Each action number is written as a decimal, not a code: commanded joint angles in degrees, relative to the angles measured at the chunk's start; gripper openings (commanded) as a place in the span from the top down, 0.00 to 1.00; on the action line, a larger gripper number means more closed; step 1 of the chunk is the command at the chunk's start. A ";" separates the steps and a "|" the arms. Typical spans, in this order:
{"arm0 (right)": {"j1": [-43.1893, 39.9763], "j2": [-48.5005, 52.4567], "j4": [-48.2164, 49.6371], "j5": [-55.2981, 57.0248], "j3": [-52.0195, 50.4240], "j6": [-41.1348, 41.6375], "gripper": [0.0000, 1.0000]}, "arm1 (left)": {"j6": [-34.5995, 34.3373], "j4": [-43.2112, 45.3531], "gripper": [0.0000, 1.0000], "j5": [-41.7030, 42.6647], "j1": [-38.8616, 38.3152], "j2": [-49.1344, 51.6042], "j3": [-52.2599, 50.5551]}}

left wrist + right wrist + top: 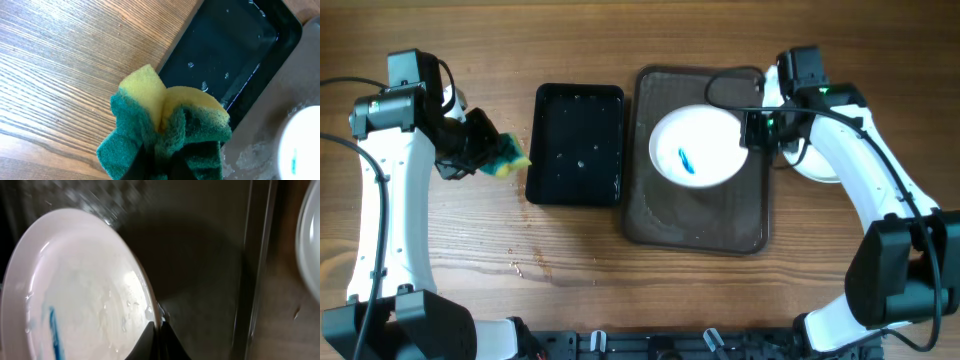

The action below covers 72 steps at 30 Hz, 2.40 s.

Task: Clean dirty plates on tray and stack at the side
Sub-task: 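Grasp the last plate rim with the right gripper, then scrub the last plate with the sponge in the left gripper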

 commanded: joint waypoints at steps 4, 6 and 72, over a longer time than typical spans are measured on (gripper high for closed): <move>2.25 0.55 22.29 -9.05 -21.86 28.26 0.96 | 1.16 0.26 0.96 0.90 0.39 -0.44 -0.07; 3.34 0.55 31.30 -10.99 -28.57 32.74 0.88 | 1.18 0.22 0.96 0.90 0.39 -0.44 -0.07; 0.63 16.09 0.35 4.20 -2.16 -13.25 0.96 | -2.14 22.05 0.96 -9.99 -22.64 17.73 -11.65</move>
